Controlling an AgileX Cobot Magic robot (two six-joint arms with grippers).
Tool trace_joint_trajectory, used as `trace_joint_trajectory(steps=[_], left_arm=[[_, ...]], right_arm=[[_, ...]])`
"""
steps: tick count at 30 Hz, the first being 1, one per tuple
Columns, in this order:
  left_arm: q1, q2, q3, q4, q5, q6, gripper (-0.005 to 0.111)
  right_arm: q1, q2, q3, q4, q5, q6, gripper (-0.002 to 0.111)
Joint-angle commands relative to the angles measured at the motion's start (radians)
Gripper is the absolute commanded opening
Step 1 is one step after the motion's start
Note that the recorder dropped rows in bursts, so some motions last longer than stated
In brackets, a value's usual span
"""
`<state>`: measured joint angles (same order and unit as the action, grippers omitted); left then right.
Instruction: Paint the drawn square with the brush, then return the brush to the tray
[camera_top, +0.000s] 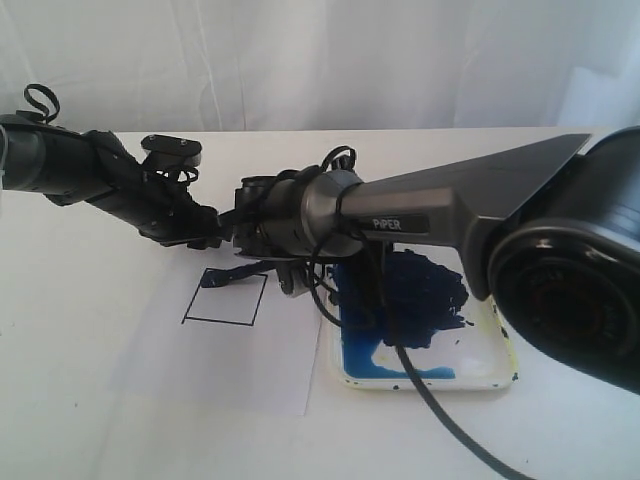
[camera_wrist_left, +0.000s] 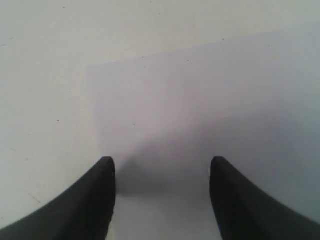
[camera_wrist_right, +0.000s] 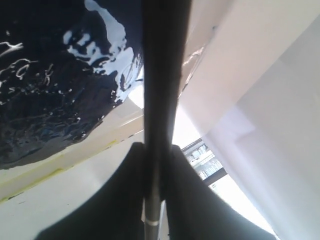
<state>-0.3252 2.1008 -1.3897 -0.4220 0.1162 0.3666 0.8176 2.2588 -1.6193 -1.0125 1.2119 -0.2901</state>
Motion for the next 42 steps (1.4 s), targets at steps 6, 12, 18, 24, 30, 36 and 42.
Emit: trace_joint_trajectory(steps=[6, 12, 18, 24, 30, 36, 42], left_arm=[[0.003, 0.003, 0.003, -0.002, 0.025, -0.008, 0.06], [0.003, 0.003, 0.003, 0.008, 0.031, -0.008, 0.06], [0.003, 0.003, 0.003, 0.008, 0.035, -0.008, 0.06], [0.003, 0.003, 0.003, 0.008, 0.035, -0.008, 0.06], [0.003, 0.003, 0.003, 0.008, 0.041, -0.008, 0.06], [0.003, 0.003, 0.003, 0.008, 0.041, -0.008, 0.06], [0.003, 0.003, 0.003, 0.008, 0.041, -0.008, 0.06]], right_arm=[[-0.015, -0.015, 0.004, 0.03, 0.009, -0.022, 0.0], [-0.023, -0.049, 0.098, -0.013, 0.009, -0.003, 0.0], [-0.027, -0.065, 0.097, -0.036, 0.009, 0.053, 0.0], [-0.03, -0.07, 0.097, -0.039, 0.009, 0.047, 0.0], [-0.03, -0.07, 0.097, -0.035, 0.009, 0.052, 0.0], [-0.034, -0.07, 0.097, -0.035, 0.009, 0.052, 0.0], [-0.033, -0.068, 0.097, -0.037, 0.009, 0.068, 0.0]])
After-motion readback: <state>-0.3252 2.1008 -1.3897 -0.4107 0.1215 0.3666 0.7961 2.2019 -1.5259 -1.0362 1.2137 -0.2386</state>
